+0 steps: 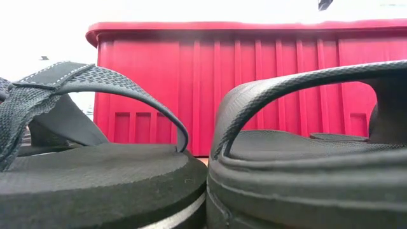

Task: Pick and place slides into bin
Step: Put the slide into the bin

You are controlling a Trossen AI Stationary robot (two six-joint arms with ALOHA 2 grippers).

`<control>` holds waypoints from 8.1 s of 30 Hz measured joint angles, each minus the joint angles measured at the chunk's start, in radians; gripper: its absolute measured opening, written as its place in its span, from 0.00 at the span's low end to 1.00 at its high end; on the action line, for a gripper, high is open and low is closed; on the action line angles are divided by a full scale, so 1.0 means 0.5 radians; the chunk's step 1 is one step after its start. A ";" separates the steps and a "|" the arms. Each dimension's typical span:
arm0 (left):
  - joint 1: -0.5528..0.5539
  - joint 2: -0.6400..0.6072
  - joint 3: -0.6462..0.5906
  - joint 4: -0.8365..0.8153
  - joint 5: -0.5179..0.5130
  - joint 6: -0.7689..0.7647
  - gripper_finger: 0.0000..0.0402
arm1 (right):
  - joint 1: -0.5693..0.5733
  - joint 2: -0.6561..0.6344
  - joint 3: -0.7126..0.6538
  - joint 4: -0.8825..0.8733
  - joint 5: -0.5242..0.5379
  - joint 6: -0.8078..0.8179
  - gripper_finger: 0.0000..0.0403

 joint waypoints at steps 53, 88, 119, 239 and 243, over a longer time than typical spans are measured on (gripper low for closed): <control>-0.748 0.288 0.440 0.136 -0.705 0.572 0.06 | 0.000 -0.325 0.000 -0.363 -0.271 -0.155 0.00; -0.484 -0.401 -0.276 0.179 -0.586 0.178 0.06 | 0.441 1.004 0.913 -1.095 -1.115 0.260 0.12; -0.484 -0.475 -0.276 -0.278 -0.071 0.129 0.06 | 1.091 1.961 0.913 -1.009 -1.006 0.987 0.52; -0.483 -0.473 -0.276 -0.324 -0.333 0.129 0.06 | 0.225 1.356 1.735 -2.569 -0.052 -0.775 0.02; -0.483 -0.470 -0.276 -0.314 -0.470 0.105 0.06 | -0.051 1.223 1.735 -2.552 -0.044 -1.035 0.02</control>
